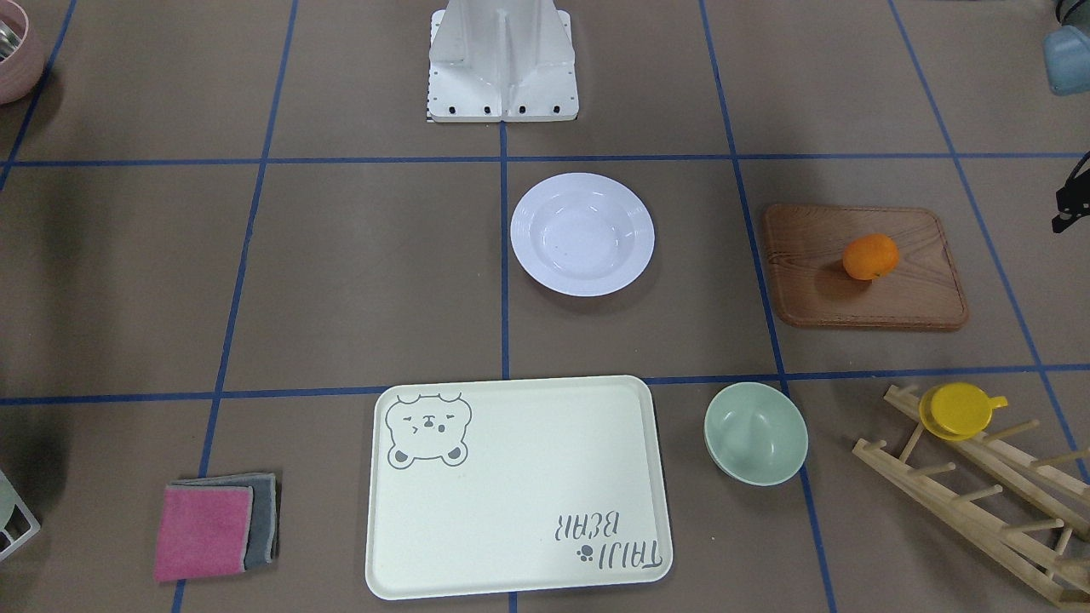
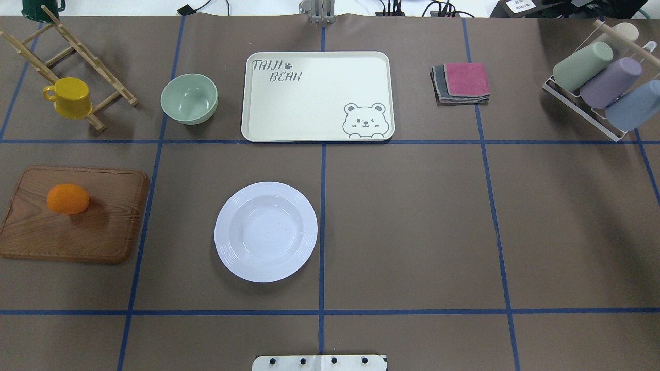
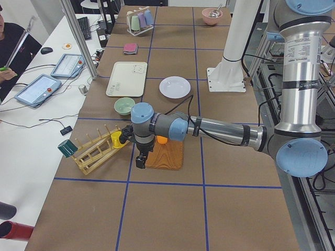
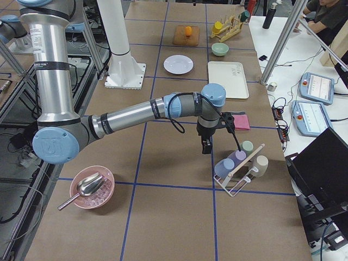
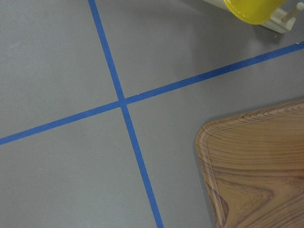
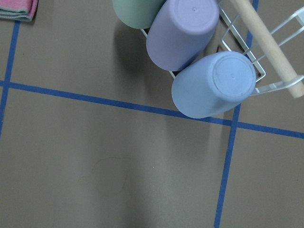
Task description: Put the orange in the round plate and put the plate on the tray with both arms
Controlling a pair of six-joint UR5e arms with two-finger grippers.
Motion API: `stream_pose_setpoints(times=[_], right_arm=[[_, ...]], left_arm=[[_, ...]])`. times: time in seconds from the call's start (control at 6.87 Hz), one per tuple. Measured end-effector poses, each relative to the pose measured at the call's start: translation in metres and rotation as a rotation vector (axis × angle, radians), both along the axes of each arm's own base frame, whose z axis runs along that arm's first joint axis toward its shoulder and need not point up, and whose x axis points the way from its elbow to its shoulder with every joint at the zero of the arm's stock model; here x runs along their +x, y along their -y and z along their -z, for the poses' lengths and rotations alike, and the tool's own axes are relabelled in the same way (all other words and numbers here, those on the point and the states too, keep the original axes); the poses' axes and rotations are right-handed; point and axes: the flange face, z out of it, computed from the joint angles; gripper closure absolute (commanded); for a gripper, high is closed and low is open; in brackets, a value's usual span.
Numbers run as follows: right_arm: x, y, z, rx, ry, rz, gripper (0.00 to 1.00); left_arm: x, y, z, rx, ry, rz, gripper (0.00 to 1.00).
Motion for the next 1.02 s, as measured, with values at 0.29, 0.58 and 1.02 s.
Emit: stream_pose_setpoints(times=[0.29, 0.58, 1.02], right_arm=[[-0.004, 0.001, 0.009, 0.035, 0.022, 0.006, 0.00], [-0.033, 0.000, 0.034, 0.039, 0.134, 0.020, 0.00], [-0.083, 0.003, 0.096, -0.184, 0.507, 0.056, 0.00]], left_arm=[[0.001, 0.001, 0.003, -0.009, -0.002, 0.017, 0.02], [0.006, 0.005, 0.025, -0.045, -0.032, 0.134, 0.02], [0.059, 0.004, 0.047, -0.107, -0.113, 0.236, 0.02]])
